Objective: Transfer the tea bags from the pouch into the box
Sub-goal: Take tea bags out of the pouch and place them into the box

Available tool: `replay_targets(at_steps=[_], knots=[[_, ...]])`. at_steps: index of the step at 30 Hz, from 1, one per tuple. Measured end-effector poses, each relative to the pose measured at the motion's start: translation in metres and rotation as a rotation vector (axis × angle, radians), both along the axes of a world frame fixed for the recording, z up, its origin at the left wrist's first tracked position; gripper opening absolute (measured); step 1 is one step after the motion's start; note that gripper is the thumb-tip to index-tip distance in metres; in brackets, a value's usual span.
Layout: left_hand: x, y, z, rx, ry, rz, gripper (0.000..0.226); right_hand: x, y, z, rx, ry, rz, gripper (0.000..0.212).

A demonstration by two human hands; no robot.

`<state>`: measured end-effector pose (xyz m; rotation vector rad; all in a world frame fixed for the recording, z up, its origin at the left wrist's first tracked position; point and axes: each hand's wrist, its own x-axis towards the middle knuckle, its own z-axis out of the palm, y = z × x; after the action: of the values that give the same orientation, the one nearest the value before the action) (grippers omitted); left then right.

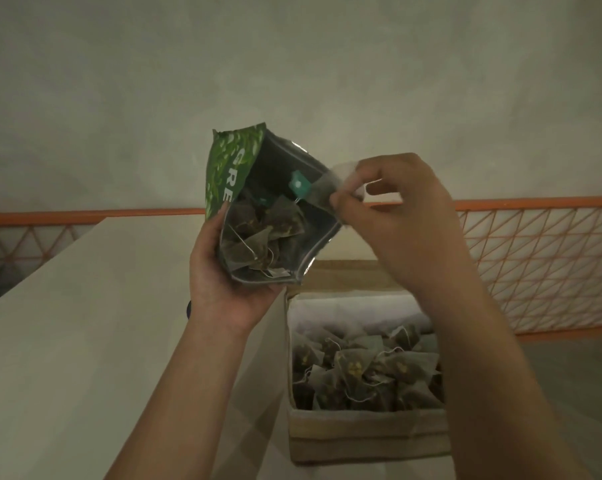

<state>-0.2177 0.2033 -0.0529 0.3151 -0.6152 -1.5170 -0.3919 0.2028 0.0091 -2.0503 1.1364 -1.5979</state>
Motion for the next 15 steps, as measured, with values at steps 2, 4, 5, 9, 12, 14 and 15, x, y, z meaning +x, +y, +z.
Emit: replay_targets(at_steps=[2, 4, 5, 9, 12, 14, 15], knots=[[0.001, 0.000, -0.001, -0.009, 0.015, 0.016, 0.045, -0.013, 0.006, 0.009, 0.088, -0.020, 0.101, 0.010], [0.002, 0.002, 0.000, -0.027, 0.011, 0.042, 0.044, -0.025, 0.010, 0.014, 0.176, 0.017, 0.205, 0.012], [0.001, 0.003, 0.001, -0.029, 0.006, 0.056, 0.044, -0.030, 0.009, 0.015, 0.224, 0.080, 0.243, 0.012], [-0.001, 0.003, 0.001, -0.015, -0.003, 0.094, 0.041, -0.035, -0.001, 0.005, 0.425, 0.468, 0.292, 0.025], [-0.004, 0.001, -0.001, -0.012, 0.005, 0.080, 0.042, -0.028, -0.010, -0.007, 0.458, 0.674, 0.253, 0.017], [-0.007, 0.001, -0.002, -0.007, 0.007, 0.086, 0.043, -0.025, -0.013, -0.012, 0.491, 0.728, 0.242, 0.016], [-0.008, 0.001, -0.004, -0.008, 0.010, 0.086, 0.044, -0.024, -0.014, -0.013, 0.505, 0.731, 0.232, 0.020]])
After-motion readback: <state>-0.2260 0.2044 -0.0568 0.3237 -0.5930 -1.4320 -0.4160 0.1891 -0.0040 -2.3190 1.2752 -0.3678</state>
